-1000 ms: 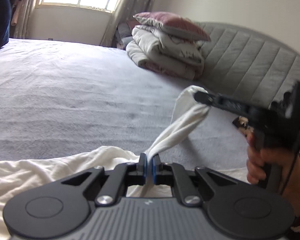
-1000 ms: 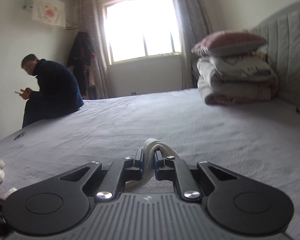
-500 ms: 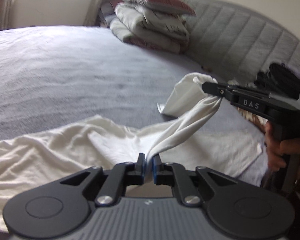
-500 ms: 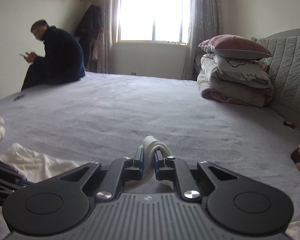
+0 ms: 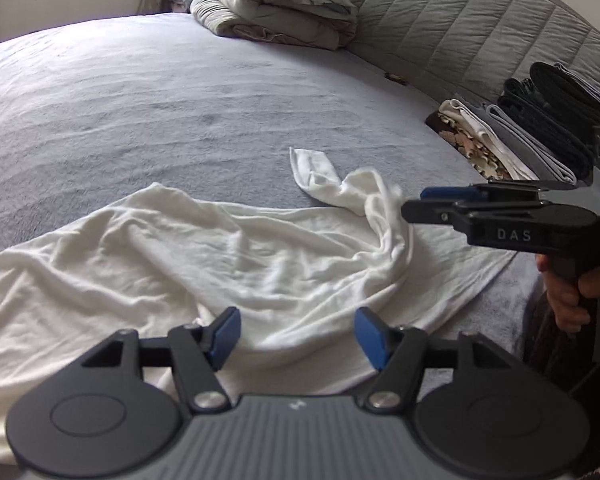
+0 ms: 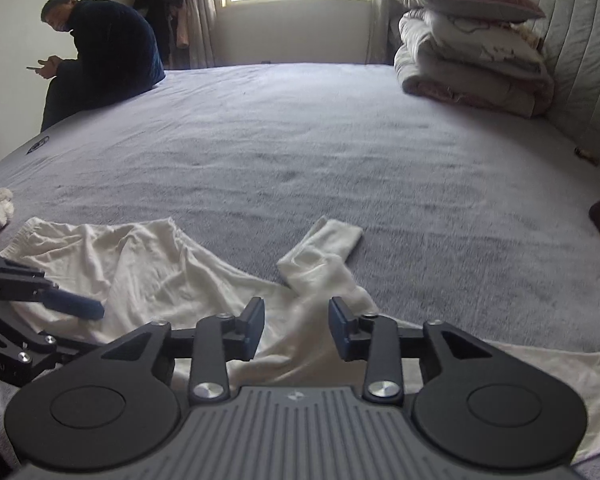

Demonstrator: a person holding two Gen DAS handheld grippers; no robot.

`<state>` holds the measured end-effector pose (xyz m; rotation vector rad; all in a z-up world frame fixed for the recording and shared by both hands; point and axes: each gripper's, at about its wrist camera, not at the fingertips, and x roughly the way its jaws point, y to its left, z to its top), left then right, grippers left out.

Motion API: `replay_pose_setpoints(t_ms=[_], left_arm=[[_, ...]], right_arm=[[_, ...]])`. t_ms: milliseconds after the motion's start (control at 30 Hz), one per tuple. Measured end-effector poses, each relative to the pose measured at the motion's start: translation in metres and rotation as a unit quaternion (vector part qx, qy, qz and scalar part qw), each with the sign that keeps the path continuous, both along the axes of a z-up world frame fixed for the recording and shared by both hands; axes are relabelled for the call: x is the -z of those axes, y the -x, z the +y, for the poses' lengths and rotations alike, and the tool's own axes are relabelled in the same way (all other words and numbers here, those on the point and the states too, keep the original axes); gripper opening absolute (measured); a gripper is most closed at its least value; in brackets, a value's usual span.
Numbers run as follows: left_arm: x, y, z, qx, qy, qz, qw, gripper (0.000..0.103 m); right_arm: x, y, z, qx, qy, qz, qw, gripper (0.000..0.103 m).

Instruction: Fold clothes

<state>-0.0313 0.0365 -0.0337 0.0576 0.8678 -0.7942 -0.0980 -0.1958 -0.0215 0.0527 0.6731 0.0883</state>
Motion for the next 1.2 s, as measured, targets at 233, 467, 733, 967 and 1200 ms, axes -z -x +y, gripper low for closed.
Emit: replay_pose_setpoints(t_ms=[233,467,733,967,1200], left_arm=[[-0.001,-0.009,-0.007,-0.016,0.005,0.002,0.9999,0.074],[-0.001,-0.018,-0.021,-0.018,0.015,0.003,0.9997,0.076],[0.001,-0.037,-0.031,-0.033,0.038,0.022,0.9985,0.075],[0.006,-0.065,-0.035,-0.064,0.107,0.088,0.9883,0.065],[0.026,-0.089,-0.048,-0.103,0.159,0.179,0.9654,0.055]], right_arm=[[0.002,-0.014,-0.021,0.025,-0.017,0.021,0.999,0.044],[0.006,-0.047,-0.026,0.025,-0.022,0.024,0.999,0.044],[0.031,-0.07,-0.036,0.042,-0.054,0.069,0.995,0.007],[0.017,-0.057,-0.032,-0.025,-0.092,0.047,0.994,0.006],[0.013,-0.045,-0.014,-0.104,-0.112,0.063,0.986,0.006]])
